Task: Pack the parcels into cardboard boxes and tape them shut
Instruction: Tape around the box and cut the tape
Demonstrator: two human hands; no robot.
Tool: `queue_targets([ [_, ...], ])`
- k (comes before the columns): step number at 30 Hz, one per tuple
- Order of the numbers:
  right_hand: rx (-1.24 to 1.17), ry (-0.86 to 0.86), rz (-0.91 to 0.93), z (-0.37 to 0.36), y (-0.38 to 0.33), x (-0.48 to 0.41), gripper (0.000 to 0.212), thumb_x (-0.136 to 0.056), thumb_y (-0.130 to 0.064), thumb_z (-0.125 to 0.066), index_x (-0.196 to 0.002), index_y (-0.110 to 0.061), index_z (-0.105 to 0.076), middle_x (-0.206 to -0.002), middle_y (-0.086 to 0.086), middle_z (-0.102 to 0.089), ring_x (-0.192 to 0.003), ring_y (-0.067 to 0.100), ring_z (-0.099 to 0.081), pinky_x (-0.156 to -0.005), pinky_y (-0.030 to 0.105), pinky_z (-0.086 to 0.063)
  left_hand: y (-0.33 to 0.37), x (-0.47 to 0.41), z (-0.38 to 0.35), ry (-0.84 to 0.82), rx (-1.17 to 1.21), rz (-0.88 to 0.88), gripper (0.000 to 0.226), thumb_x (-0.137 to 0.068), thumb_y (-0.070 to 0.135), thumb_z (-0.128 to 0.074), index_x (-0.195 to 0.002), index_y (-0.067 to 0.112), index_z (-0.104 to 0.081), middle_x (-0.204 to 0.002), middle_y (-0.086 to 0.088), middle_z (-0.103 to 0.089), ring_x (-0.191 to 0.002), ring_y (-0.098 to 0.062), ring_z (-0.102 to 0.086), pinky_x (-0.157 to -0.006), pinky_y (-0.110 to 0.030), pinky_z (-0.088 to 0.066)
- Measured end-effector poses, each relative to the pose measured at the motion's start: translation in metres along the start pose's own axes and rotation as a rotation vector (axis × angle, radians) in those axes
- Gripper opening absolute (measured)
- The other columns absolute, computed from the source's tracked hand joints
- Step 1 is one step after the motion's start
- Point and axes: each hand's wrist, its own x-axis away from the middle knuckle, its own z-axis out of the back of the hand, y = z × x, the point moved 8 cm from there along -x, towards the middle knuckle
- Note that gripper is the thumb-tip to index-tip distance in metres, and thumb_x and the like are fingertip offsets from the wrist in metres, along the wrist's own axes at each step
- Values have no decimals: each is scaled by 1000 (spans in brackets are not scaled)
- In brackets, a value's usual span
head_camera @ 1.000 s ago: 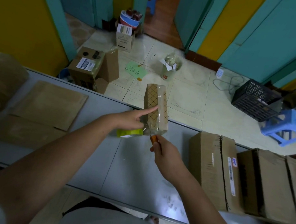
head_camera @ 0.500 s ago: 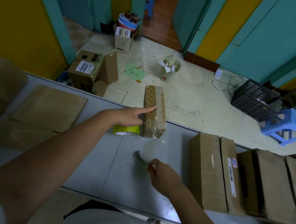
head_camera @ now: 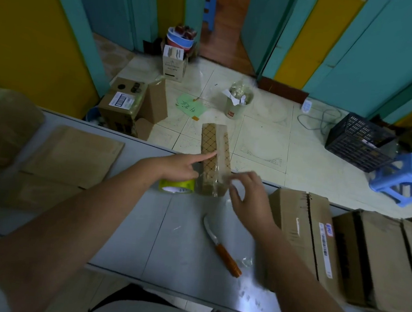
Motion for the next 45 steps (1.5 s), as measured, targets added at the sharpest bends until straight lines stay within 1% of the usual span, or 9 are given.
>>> queue_targets([
  [4, 31, -78, 113, -11, -7, -39, 25, -96, -26, -70, -121, -26, -69, -118, -7, -63, -111, 16, -56, -94, 43, -51, 0, -1, -1, 31, -28, -17, 90, -99, 12, -48, -151, 75, -10, -65, -4, -42, -58, -17, -38, -59, -35, -37],
  [9, -150, -103, 32, -26, 5, -35, 31, -99, -21, -69, -130, -18, -70, -130, -7, -59, -119, 8, -59, -95, 5, -41, -7, 4, -3, 68, -20, -37, 85, -104, 21, -51, -148, 78, -6, -67, -4, -42, -61, -20, -37, -61, -38, -36],
  [14, -402, 12, -122, -27, 23, -28, 30, -102, -4, -60, -125, -18, -73, -127, -8, -67, -114, 7, -65, -93, 24, -56, -9, 4, -6, 92, 3, -95, 75, -109, 38, -54, -150, 76, -4, -67, -6, -34, -59, -20, -32, -59, -35, -33],
  [19, -480, 176, -312, -23, 32, -7, 24, -100, -12, -66, -120, -21, -78, -105, -17, -77, -99, -2, -71, -90, 19, -57, -10, -3, -4, 168, -42, -124, 77, -105, 36, -62, -151, 73, -13, -66, 3, -36, -60, -12, -34, -63, -33, -34],
  [22, -450, 231, -371, -29, 32, 6, 29, -104, -14, -60, -131, -20, -72, -110, -23, -72, -99, -11, -67, -93, 18, -56, 0, -4, -2, 230, -29, -126, 73, -103, 33, -66, -154, 66, -25, -64, 11, -44, -60, 1, -46, -60, -19, -35],
  [29, -396, 153, -339, -41, 29, 9, 39, -109, -19, -48, -147, -24, -57, -122, -9, -72, -107, 7, -68, -95, 35, -59, 0, -11, -7, 350, -36, -110, 73, -98, 40, -71, -154, 64, -31, -123, -1, -68, -106, -19, -65, -71, -28, -42],
  [32, -383, 67, -307, -44, 35, 10, 46, -108, -18, -51, -153, -23, -50, -132, -9, -69, -118, 5, -64, -103, 34, -55, -2, -10, -6, 341, -33, -118, 73, -99, 39, -69, -154, 65, -28, -130, 1, -67, -111, -10, -64, -78, -25, -44],
  [37, -478, -26, -276, -35, 38, 0, 49, -101, -5, -61, -147, -20, -59, -133, -13, -70, -124, 1, -63, -108, 29, -52, -4, -8, -4, 267, -116, -112, 73, -104, 35, -63, -155, 65, -21, -83, 12, -46, -74, -3, -49, -66, -23, -41],
  [45, -453, -101, -287, -24, 38, -22, 43, -83, 7, -80, -123, -8, -75, -109, -1, -80, -100, 8, -75, -99, 32, -58, -3, 2, -6, 221, -234, -100, 85, -105, 33, -61, -156, 68, -3, -73, 2, -52, -63, -11, -49, -61, -32, -43],
])
